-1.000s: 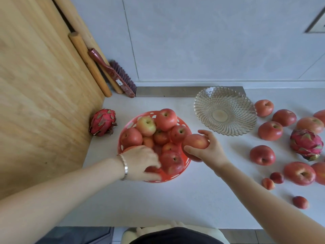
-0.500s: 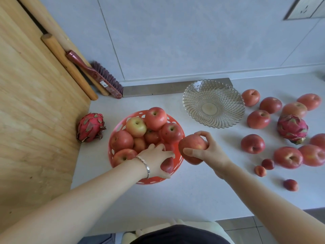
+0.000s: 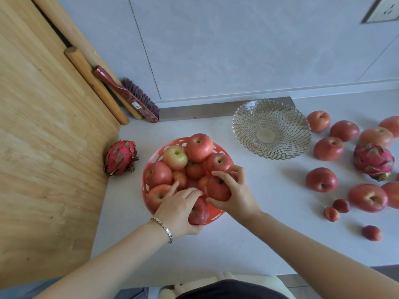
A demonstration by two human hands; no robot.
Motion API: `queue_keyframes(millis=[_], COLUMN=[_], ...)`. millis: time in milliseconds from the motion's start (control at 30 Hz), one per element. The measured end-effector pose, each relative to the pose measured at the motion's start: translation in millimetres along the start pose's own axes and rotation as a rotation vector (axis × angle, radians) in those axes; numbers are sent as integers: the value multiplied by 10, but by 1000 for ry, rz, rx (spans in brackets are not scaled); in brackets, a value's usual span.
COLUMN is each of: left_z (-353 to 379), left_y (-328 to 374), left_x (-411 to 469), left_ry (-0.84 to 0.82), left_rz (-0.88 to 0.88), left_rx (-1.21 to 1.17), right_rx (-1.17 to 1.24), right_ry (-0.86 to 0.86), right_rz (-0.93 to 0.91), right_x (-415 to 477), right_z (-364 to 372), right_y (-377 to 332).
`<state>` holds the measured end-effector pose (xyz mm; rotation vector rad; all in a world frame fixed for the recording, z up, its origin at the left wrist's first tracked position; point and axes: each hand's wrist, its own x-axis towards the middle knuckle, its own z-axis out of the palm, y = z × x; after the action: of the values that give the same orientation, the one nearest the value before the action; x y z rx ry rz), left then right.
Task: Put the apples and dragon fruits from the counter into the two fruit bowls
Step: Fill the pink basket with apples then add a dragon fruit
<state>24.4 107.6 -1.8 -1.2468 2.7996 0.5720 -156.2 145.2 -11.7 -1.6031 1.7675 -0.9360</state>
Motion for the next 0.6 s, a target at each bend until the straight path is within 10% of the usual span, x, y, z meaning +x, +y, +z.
queue_keyframes(millis=[600], left_z=[-17], left_y=[26], left_x=[-9], left_ry=[0], left_rz=[-36], left_rx=[28], right_rx=[-692], right_ry=[-241], right_rz=[25], right_x=[73], right_z=[-48], right_y=[-108])
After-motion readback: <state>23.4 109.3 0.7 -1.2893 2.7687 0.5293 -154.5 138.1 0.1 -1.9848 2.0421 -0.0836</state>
